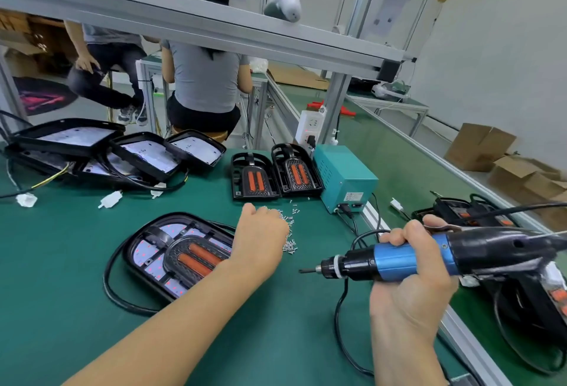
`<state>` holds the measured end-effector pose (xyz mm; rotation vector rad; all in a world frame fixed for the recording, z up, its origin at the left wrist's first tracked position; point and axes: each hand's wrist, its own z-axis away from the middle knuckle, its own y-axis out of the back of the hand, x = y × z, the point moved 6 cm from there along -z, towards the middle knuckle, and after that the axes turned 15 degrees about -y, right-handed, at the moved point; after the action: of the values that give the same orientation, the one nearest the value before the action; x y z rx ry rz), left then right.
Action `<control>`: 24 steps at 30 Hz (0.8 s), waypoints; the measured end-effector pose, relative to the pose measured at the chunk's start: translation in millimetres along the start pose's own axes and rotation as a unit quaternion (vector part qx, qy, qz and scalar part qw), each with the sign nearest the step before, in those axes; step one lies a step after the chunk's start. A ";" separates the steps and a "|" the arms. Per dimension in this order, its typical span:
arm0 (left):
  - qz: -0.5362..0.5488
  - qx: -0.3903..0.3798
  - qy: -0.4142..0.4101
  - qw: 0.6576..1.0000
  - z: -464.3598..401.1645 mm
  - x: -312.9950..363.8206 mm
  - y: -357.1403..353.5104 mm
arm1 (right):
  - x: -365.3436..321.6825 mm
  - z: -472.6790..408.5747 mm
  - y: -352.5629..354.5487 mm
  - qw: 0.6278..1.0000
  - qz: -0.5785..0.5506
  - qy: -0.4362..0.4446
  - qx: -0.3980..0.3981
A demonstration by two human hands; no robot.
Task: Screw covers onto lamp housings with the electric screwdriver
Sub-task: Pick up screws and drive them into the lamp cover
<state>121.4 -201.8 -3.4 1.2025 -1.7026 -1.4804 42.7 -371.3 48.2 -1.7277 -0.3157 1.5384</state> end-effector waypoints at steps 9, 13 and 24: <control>0.413 0.236 0.032 0.879 97.2 -42.4 30.7 | -1.0 7.8 -25.5 0.994 -0.077 0.005 -0.079; 0.441 0.250 0.065 0.860 120.6 -56.2 34.0 | 14.7 22.4 -57.4 0.987 -0.080 -0.019 -0.136; 0.424 0.284 0.097 0.854 164.7 -76.5 45.7 | 39.9 50.7 -106.3 0.977 -0.066 -0.045 -0.195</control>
<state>-0.4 -60.7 14.8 0.6281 -2.1737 -0.3179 37.9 -255.9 94.1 -1.8895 -0.8089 1.5308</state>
